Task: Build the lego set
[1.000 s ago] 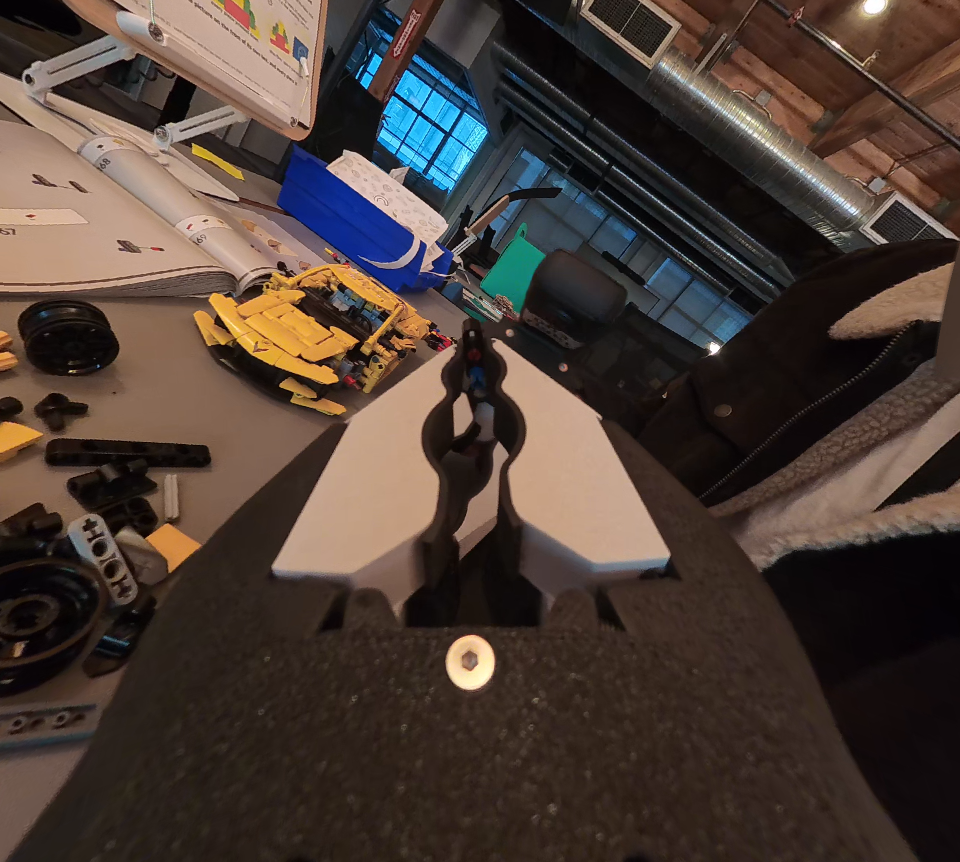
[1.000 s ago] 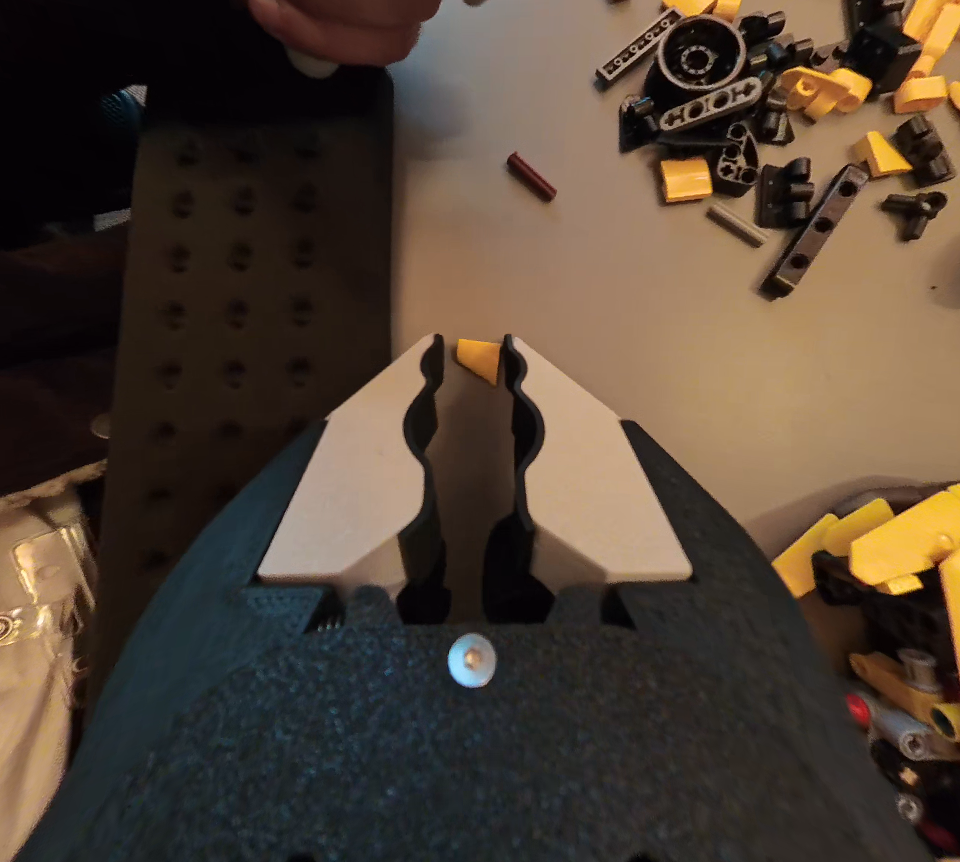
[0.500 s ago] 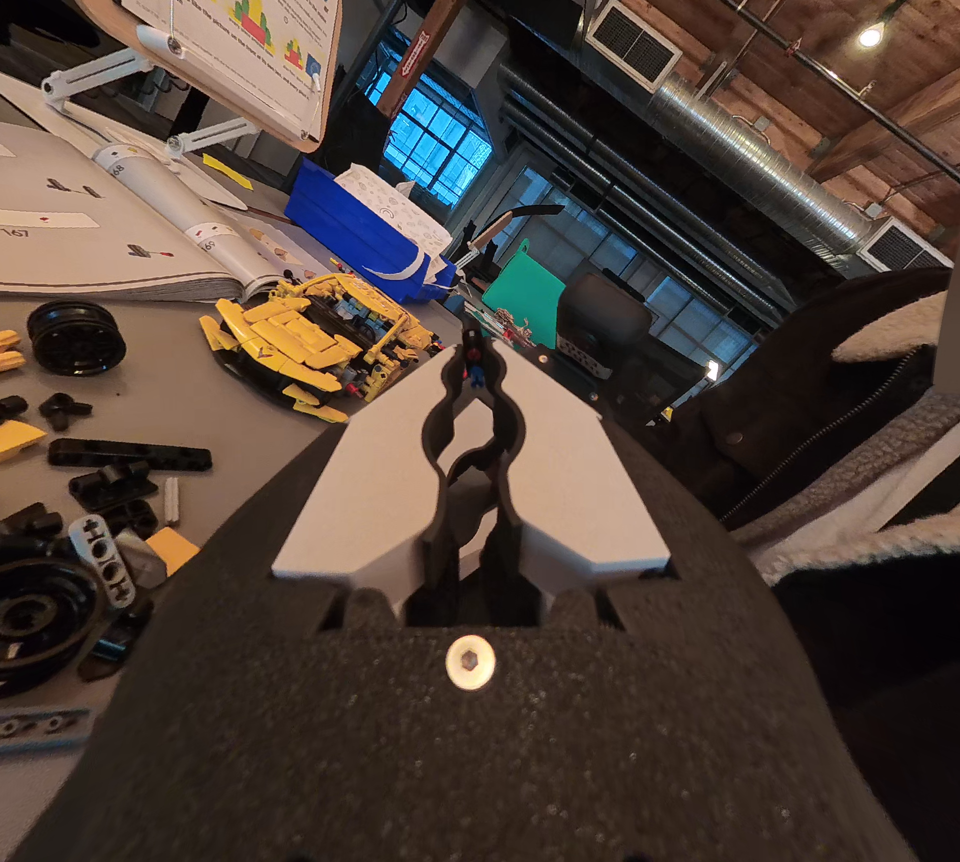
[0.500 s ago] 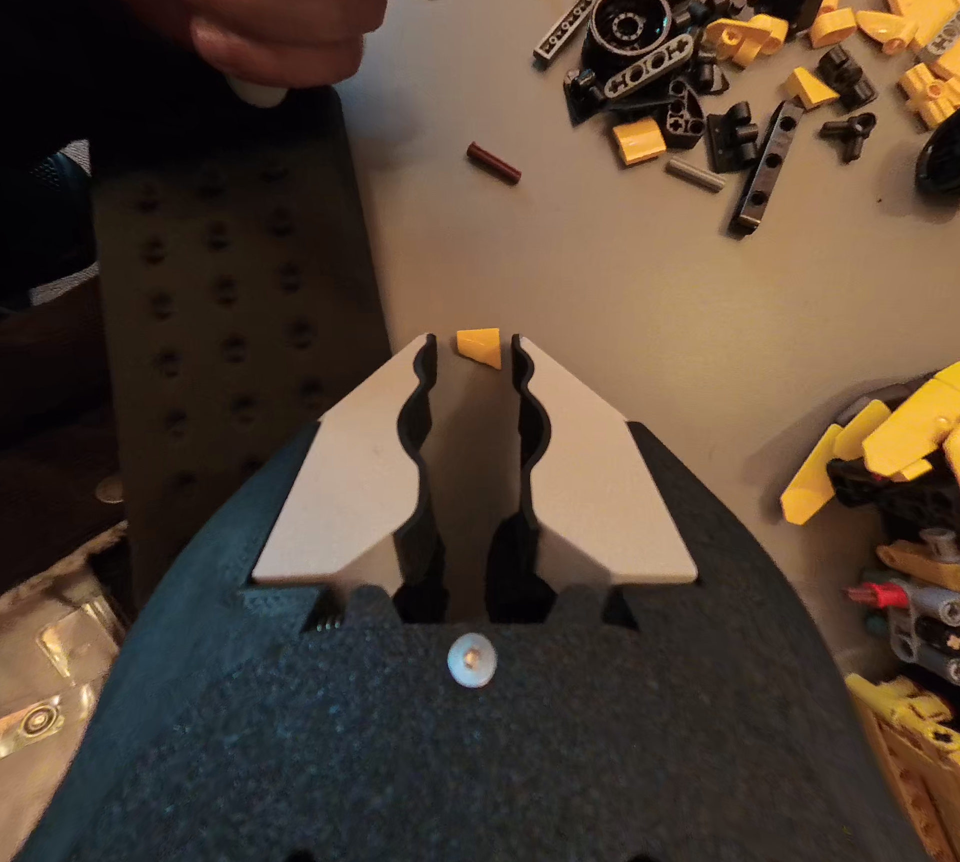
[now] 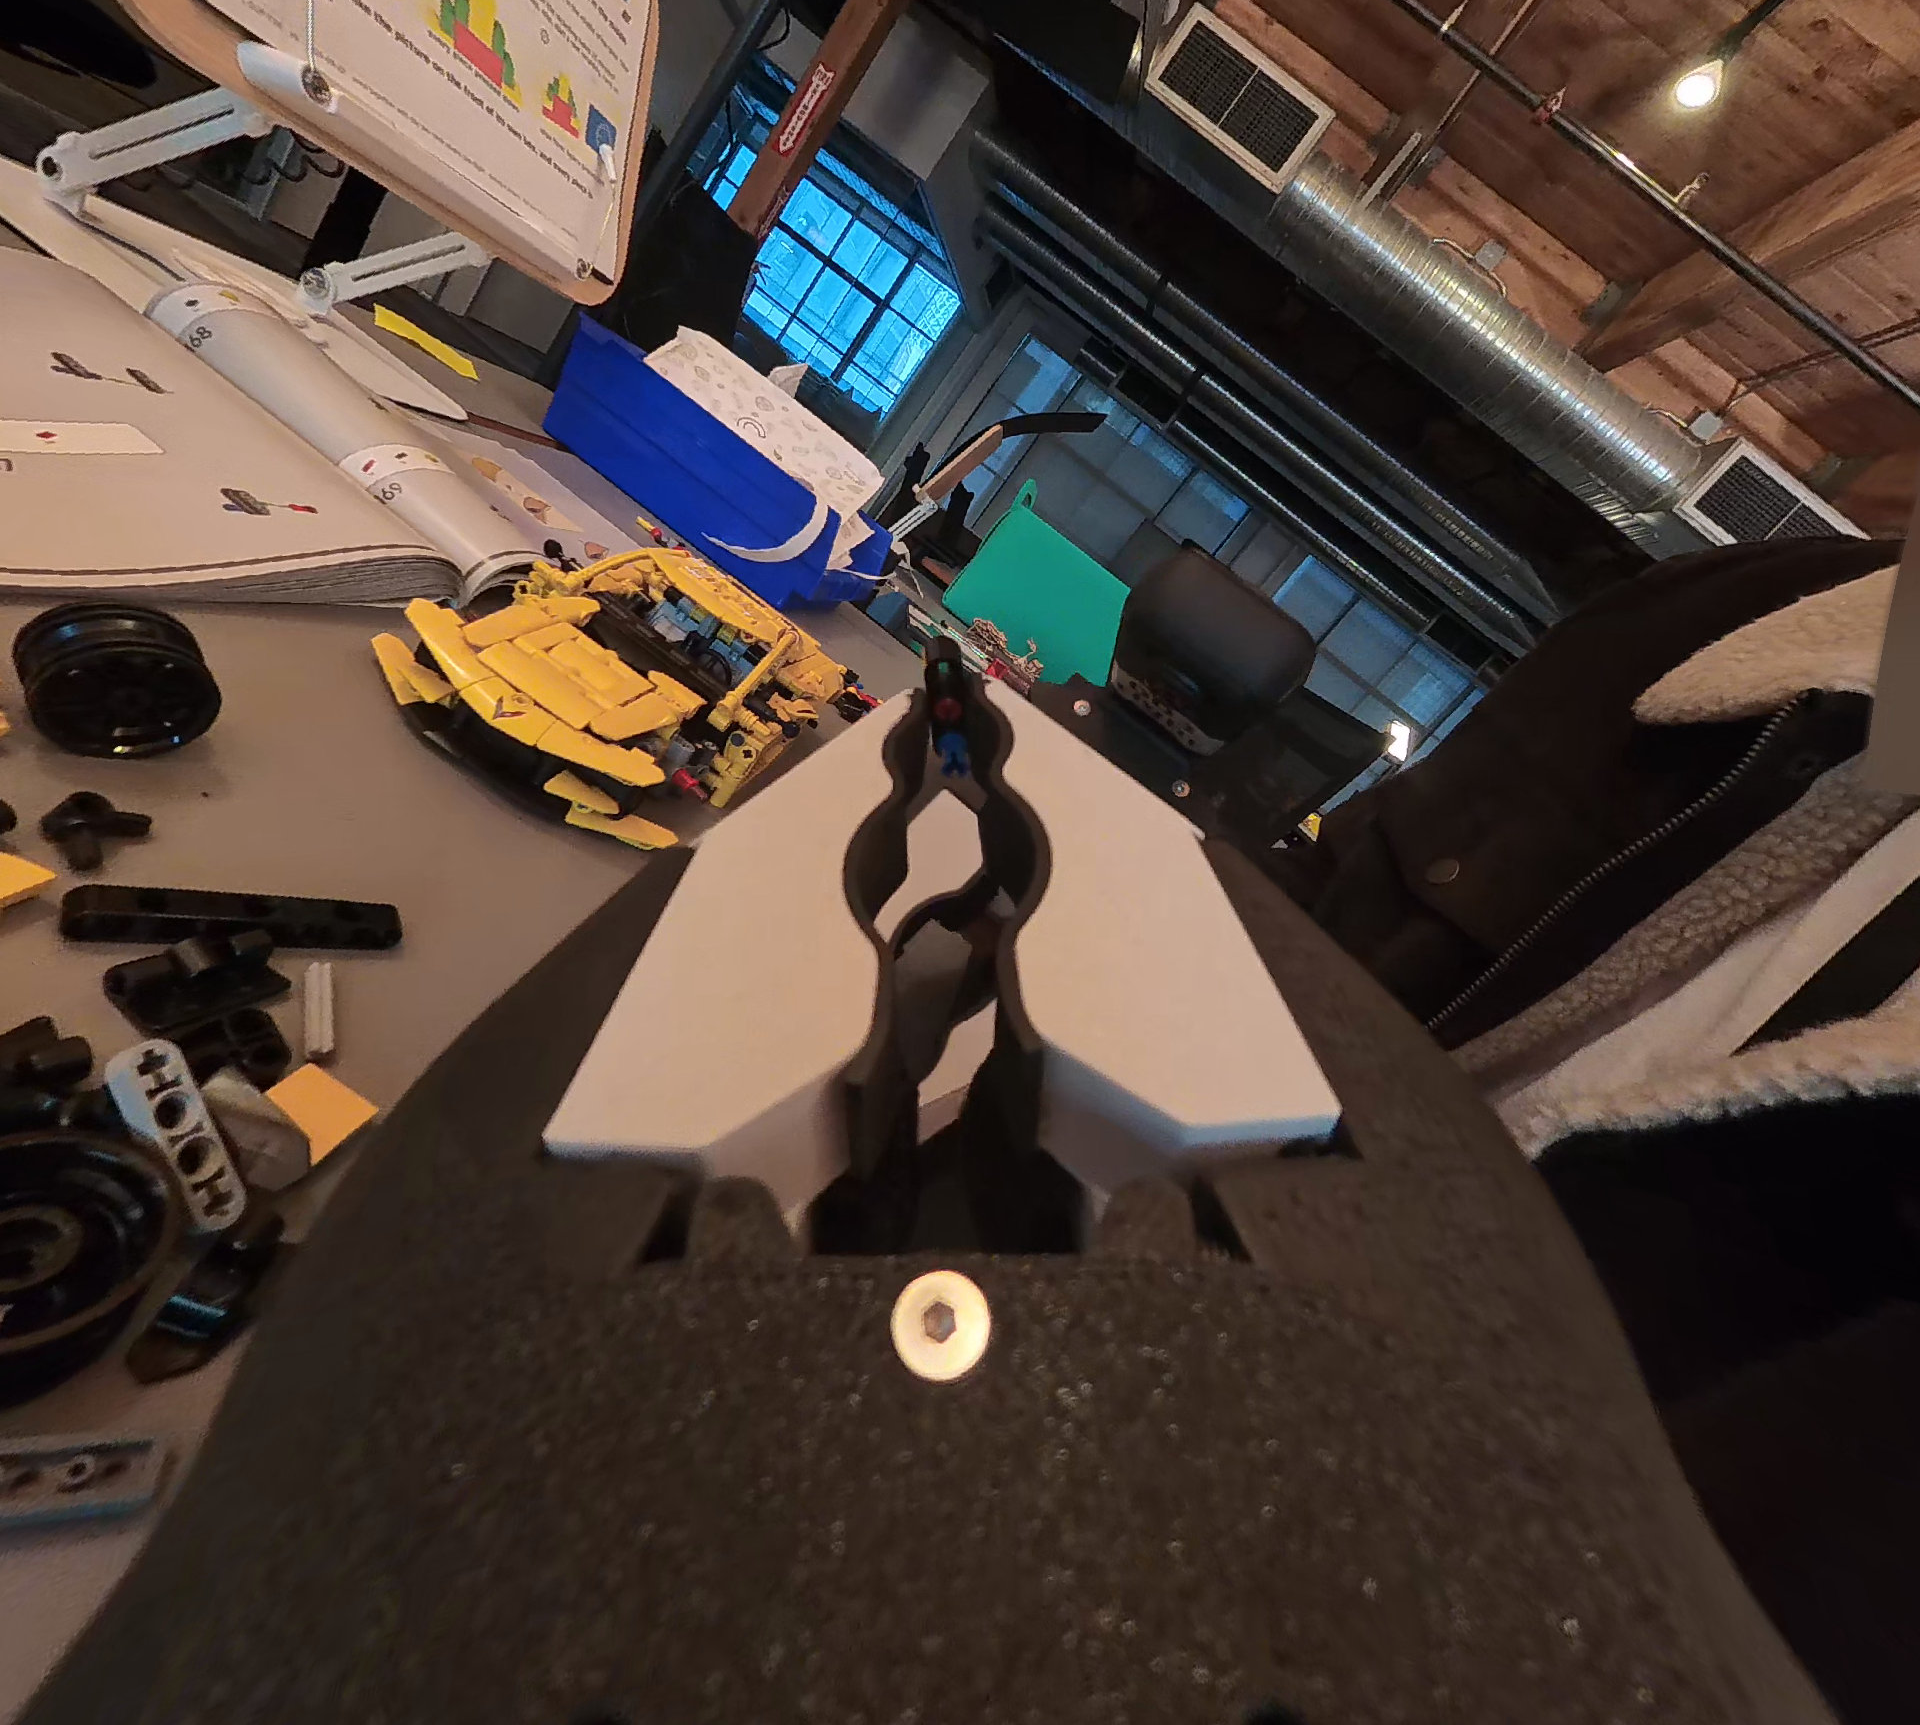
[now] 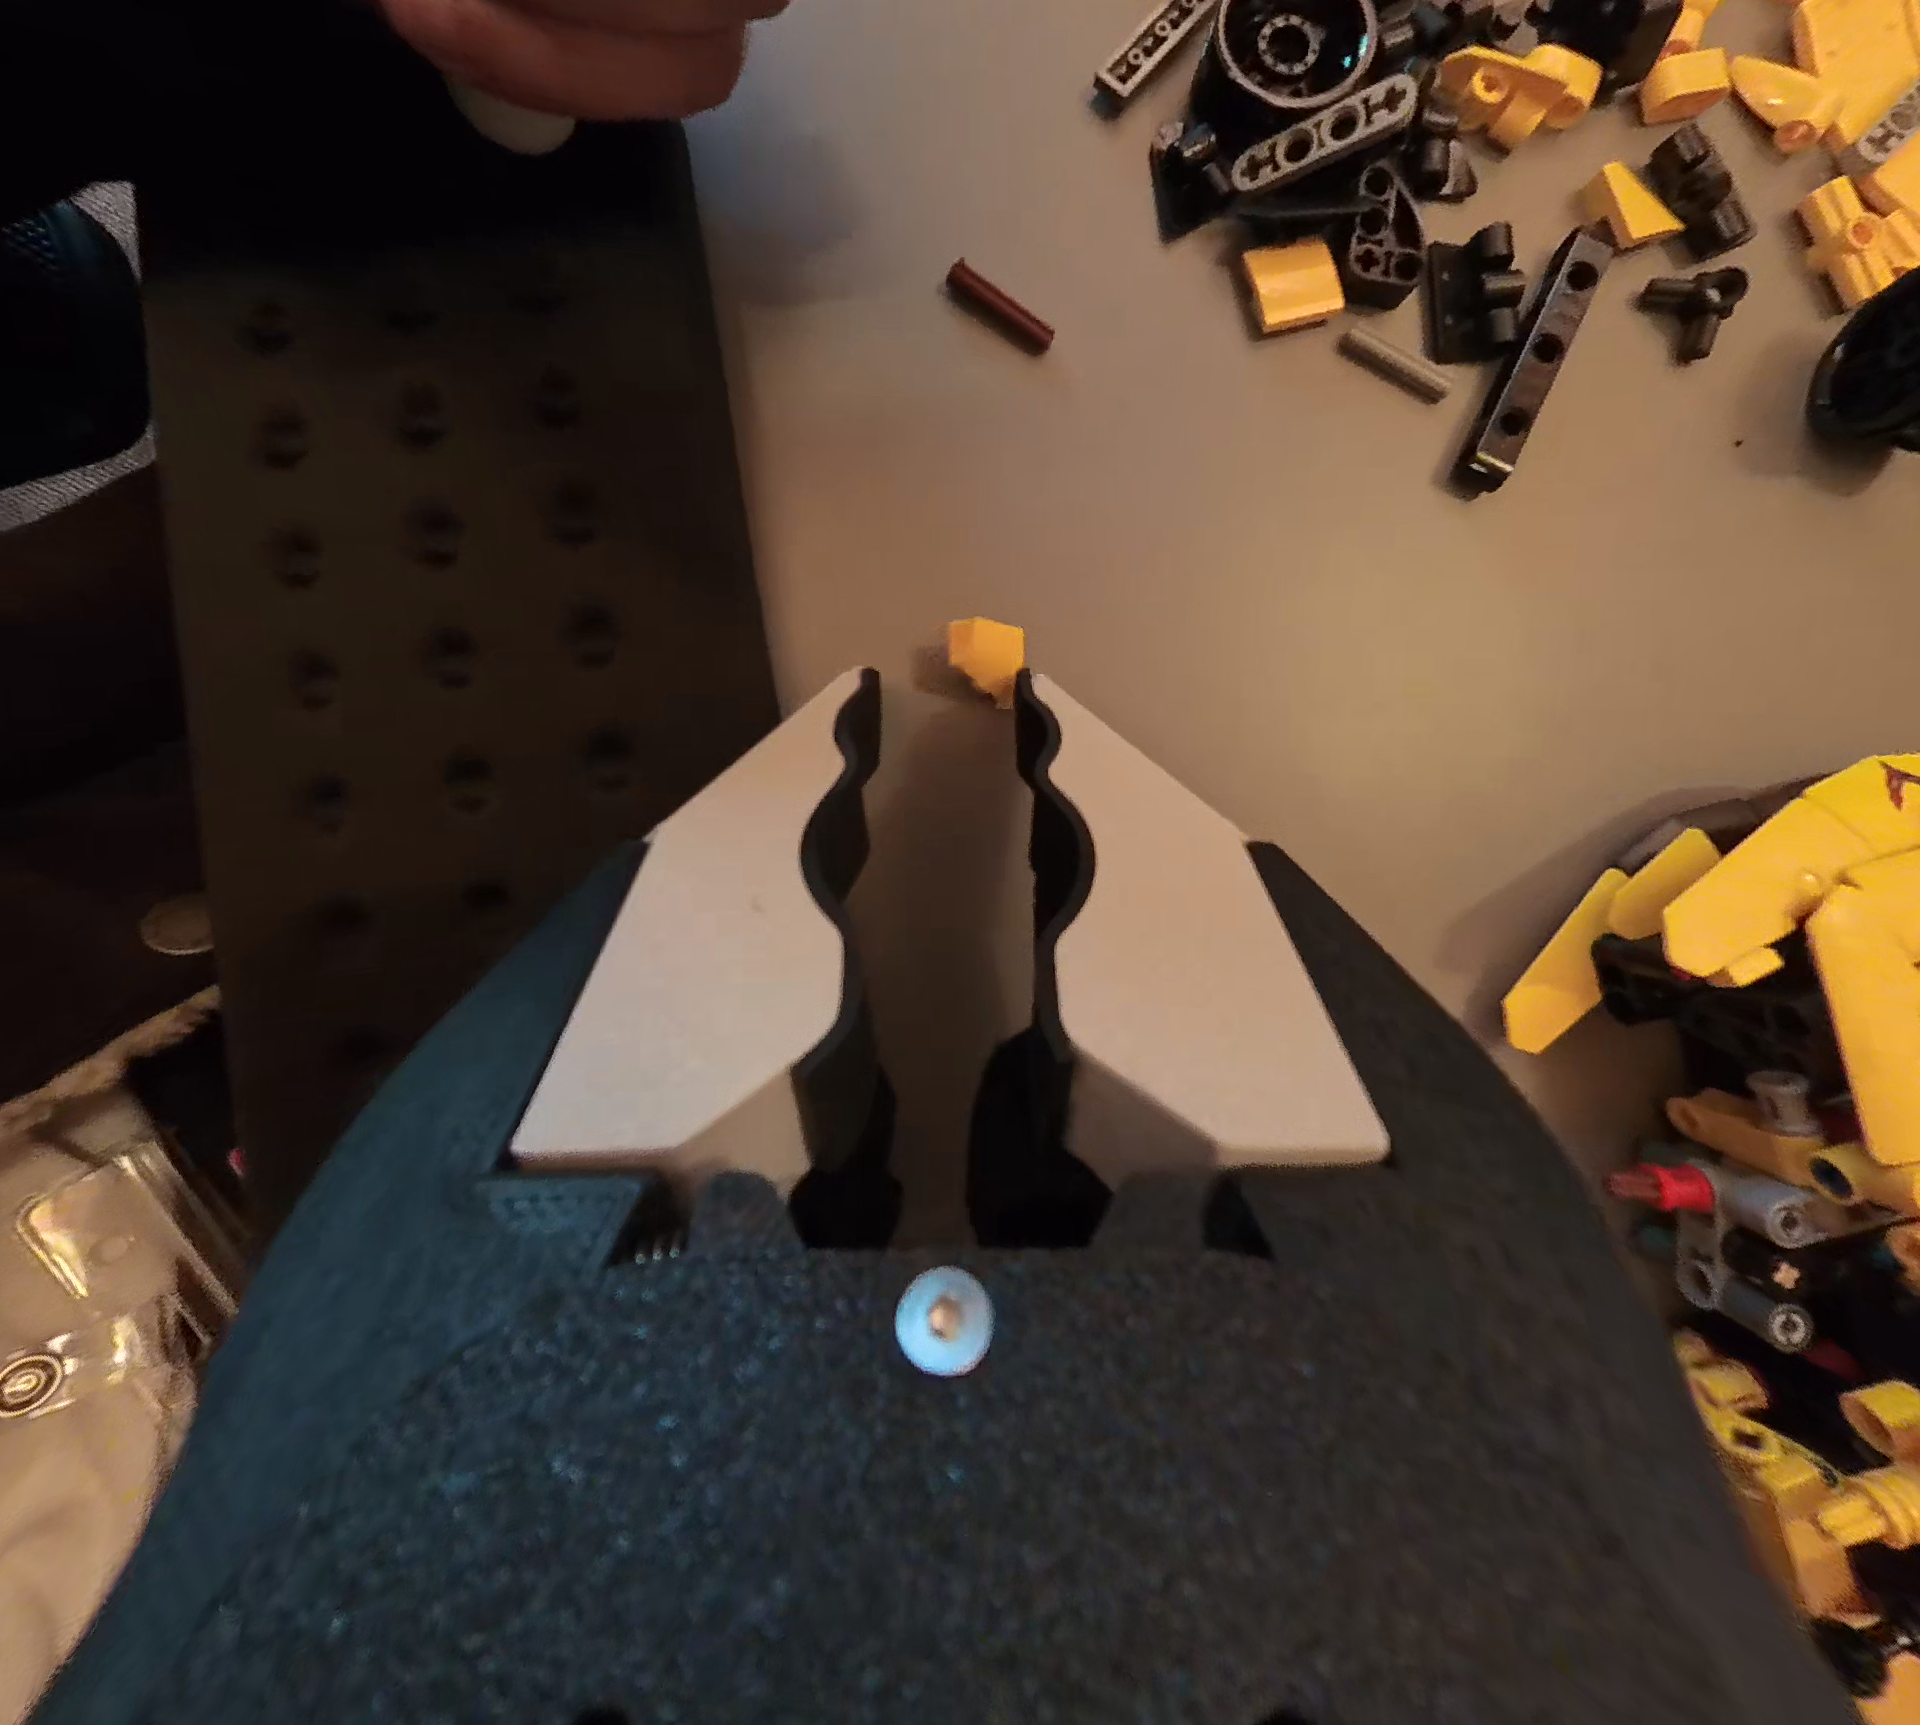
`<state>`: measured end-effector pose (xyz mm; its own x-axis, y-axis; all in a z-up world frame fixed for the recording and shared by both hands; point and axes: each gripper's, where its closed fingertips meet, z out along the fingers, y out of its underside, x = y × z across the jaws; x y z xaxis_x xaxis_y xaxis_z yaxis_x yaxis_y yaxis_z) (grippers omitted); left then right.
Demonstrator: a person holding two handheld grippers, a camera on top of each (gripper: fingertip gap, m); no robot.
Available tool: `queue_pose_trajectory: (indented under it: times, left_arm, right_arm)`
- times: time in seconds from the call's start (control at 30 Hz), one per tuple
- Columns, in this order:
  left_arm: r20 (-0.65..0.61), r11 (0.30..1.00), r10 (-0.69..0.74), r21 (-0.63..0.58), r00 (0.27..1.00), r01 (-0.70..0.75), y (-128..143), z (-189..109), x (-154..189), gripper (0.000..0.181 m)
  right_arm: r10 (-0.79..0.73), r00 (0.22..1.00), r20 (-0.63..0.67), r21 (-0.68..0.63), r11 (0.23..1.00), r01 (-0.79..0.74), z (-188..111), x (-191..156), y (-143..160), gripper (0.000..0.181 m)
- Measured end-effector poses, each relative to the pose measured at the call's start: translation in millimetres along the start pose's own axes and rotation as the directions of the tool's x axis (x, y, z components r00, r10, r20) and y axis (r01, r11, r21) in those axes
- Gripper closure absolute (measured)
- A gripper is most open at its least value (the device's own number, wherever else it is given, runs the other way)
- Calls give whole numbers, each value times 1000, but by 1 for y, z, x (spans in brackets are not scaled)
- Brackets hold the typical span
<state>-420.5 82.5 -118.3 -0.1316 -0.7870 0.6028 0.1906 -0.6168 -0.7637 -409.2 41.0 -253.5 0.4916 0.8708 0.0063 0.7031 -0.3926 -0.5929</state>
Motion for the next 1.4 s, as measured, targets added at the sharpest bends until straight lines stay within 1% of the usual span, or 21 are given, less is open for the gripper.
queue_pose_trajectory:
  times: [0.1, 0.23, 0.43, 0.6, 0.7, 0.73, 0.8, 0.87, 1.03, 1.1, 1.17, 1.2, 1.27, 1.33, 1.4]
  left_arm:
    - [-3, 1000, -4, 4, 1000, 4, -1, -1, 0, 175]
    - [-8, 1000, -10, 11, 1000, 10, -2, -1, 0, 175]
    - [-12, 1000, -10, 13, 1000, 10, -2, -2, 1, 175]
    - [-13, 1000, -9, 12, 1000, 9, -1, -2, 1, 175]
    - [-16, 1000, -10, 13, 1000, 10, -1, -2, 1, 175]
    - [-17, 1000, -10, 13, 1000, 10, -2, -2, 1, 175]
    - [-19, 1000, -10, 13, 1000, 11, -1, -2, 2, 175]
    - [-21, 1000, -12, 11, 1000, 13, -1, -2, 2, 175]
    - [-24, 1000, -15, 13, 1000, 15, -1, -2, 2, 175]
    - [-33, 999, -36, 19, 999, 37, -2, -2, 2, 175]
    - [-66, 996, -78, 38, 995, 81, -6, -3, 6, 175]
    - [-93, 993, -100, 53, 991, 105, -9, -2, 10, 175]
    - [-139, 984, -157, 66, 978, 167, -12, 2, 14, 174]
    - [-189, 966, -234, 61, 954, 249, -11, 12, 17, 174]
    - [-249, 939, -322, 38, 913, 342, -8, 28, 21, 175]
  right_arm:
    - [-18, 1000, -11, 8, 1000, 18, 0, 1, -2, 156]
    - [0, 1000, -19, 15, 1000, 0, -1, 3, -6, 155]
    - [24, 999, 48, 28, 999, -25, -2, -4, -6, 157]
    - [5, 999, 53, 63, 998, -8, -7, -5, -13, 162]
    - [13, 997, 71, 52, 999, -17, -6, -4, -11, 158]
    - [6, 997, 82, 34, 999, -9, -4, -4, -8, 155]
    - [-45, 992, 114, 24, 999, 43, 0, -8, -6, 154]
    - [-99, 991, 95, 19, 995, 98, 4, -6, -6, 155]
    - [-176, 978, 110, 10, 984, 176, 8, -6, -5, 166]
    - [-216, 971, 104, 34, 976, 214, 7, -4, -6, 166]
    - [-224, 972, 75, 88, 972, 217, -3, 5, -11, 166]
    - [-222, 972, 70, 134, 968, 212, -14, 10, -15, 166]
    - [-215, 976, 37, 263, 944, 198, -45, 26, -25, 166]
    - [-243, 970, 11, 435, 875, 215, -86, 38, -33, 166]
    - [-284, 957, -54, 588, 766, 260, -127, 50, -37, 167]
